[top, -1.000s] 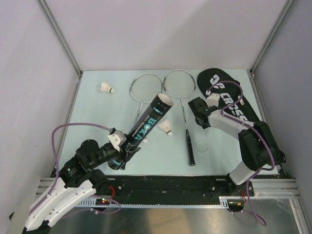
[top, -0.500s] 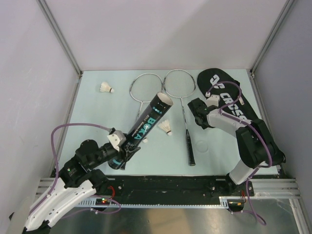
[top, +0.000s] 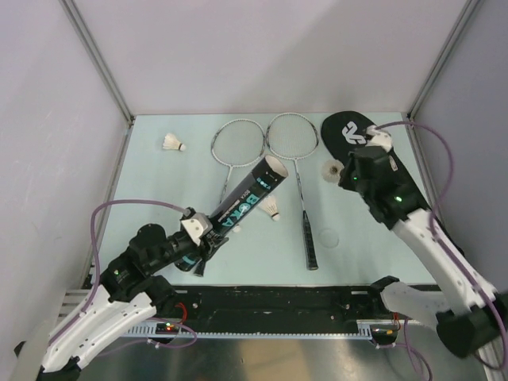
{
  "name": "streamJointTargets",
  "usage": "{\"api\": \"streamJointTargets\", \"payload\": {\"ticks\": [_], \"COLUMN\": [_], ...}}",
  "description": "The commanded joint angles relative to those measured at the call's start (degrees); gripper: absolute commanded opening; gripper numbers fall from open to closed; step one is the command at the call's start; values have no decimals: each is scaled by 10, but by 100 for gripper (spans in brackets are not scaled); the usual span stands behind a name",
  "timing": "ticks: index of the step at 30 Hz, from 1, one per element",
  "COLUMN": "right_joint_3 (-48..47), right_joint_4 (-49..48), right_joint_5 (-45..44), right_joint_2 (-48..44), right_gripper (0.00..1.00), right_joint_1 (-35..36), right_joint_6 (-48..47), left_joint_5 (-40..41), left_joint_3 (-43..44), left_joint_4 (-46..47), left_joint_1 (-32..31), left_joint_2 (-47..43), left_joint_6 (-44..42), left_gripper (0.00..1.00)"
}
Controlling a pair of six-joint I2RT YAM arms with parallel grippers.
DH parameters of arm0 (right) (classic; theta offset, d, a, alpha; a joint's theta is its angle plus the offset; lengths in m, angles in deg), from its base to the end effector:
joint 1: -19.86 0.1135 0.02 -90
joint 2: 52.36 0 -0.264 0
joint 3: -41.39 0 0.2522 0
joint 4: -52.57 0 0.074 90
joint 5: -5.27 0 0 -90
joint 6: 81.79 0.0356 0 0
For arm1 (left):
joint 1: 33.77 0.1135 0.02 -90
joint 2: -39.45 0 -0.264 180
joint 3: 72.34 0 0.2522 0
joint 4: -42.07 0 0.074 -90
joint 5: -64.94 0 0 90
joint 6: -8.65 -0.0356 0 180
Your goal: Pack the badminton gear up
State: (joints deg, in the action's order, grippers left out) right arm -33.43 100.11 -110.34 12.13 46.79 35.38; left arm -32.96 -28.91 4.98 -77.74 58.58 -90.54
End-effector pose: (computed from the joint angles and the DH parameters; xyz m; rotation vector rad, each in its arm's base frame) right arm 0.2200 0.0945 0.3328 0.2452 2.1339 0.0497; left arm 0.0736 -0.0778 0.2796 0.9060 1.5861 -0.5554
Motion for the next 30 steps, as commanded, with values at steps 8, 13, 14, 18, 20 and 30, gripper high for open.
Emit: {"api": "streamJointTargets", "payload": {"ticks": [8, 13, 14, 18, 20, 30], "right_joint_3": [-37, -38, -38, -37, -36, -25], "right_joint_4": [-137, -173, -176, -175, -169, -125], "right_joint_5": [619, 775, 796, 863, 880, 829], "right_joint_2": [-186, -189, -191, -190, -188, -162], "right_gripper": [0, 0, 0, 0, 0, 0], "right_joint_1": [-159, -179, -179, -178, -171, -59], "right_joint_6": [97, 175, 183, 200, 202, 172], "left_joint_5": [2, -7, -7, -23, -32, -56], "left_joint_3": [48, 49, 47, 42, 44, 63], "left_joint_4": [-11, -35, -37, -40, -40, -33], "left_joint_1": [3, 2, 2, 2, 3, 2], "left_joint_2": [-2, -22, -29, -43, -41, 9], "left_joint_6": [-155, -209, -220, -262, -278, -310], "left_gripper": [34, 35, 35, 36, 36, 35]}}
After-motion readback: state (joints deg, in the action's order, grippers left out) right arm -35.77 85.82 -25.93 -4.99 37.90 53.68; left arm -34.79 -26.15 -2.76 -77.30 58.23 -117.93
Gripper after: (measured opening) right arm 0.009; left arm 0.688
